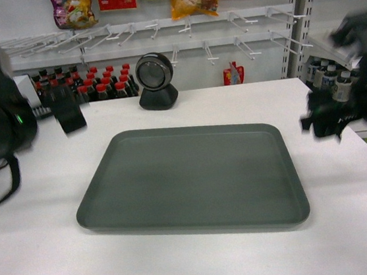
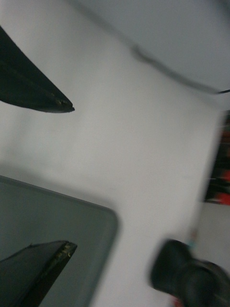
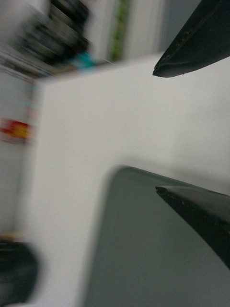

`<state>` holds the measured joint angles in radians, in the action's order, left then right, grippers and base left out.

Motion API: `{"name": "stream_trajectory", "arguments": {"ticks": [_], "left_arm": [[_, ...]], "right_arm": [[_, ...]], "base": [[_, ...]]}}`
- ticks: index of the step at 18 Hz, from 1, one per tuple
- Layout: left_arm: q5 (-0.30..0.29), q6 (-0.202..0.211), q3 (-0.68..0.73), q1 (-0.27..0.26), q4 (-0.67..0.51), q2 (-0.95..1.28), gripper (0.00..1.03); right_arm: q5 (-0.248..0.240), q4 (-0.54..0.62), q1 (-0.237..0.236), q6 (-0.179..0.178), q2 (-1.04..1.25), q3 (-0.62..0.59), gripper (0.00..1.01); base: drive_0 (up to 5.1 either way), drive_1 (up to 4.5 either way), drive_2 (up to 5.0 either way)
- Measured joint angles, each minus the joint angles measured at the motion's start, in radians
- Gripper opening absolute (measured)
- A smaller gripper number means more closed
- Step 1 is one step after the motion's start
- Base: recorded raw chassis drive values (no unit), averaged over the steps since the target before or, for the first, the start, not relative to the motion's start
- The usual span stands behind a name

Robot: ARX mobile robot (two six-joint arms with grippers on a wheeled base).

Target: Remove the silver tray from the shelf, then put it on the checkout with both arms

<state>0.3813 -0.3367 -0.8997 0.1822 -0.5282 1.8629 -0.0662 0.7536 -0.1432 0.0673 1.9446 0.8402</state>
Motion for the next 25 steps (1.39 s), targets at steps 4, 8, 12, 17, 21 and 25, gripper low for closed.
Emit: {"name": "stream_trajectory", "arguments": {"ticks": [4, 8, 12, 17, 21, 25], "left_arm": [[-0.184, 0.185, 0.200, -0.019, -0.466, -0.135, 0.63], [-0.280, 0.315, 0.531, -0.087, -0.652, -0.319, 0.11], [-0.312, 0.319, 0.688, -0.116, -0.597, -0.493, 0.01], [-0.382, 0.320, 0.805, -0.180, -0.468, -0.748, 0.01], [-0.381, 0.319, 0.857, -0.182, -0.320, -0.954, 0.01], [-0.381, 0.319, 0.882, -0.182, -0.176, -1.129, 0.01]], "right_arm": [[-0.057, 0.378, 0.014, -0.041, -0.135, -0.174, 0.47], [-0.019, 0.421, 0.054, -0.058, -0.375, -0.472, 0.02], [0.005, 0.377, 0.086, -0.060, -0.554, -0.620, 0.02], [0.066, 0.249, 0.143, -0.060, -0.816, -0.743, 0.02], [0.066, 0.102, 0.143, -0.060, -1.027, -0.796, 0.02], [0.066, -0.041, 0.143, -0.060, -1.203, -0.823, 0.02]], "base": [[0.0, 0.00, 0.0], [0.0, 0.00, 0.0], [0.0, 0.00, 0.0], [0.0, 0.00, 0.0], [0.0, 0.00, 0.0], [0.0, 0.00, 0.0]]}}
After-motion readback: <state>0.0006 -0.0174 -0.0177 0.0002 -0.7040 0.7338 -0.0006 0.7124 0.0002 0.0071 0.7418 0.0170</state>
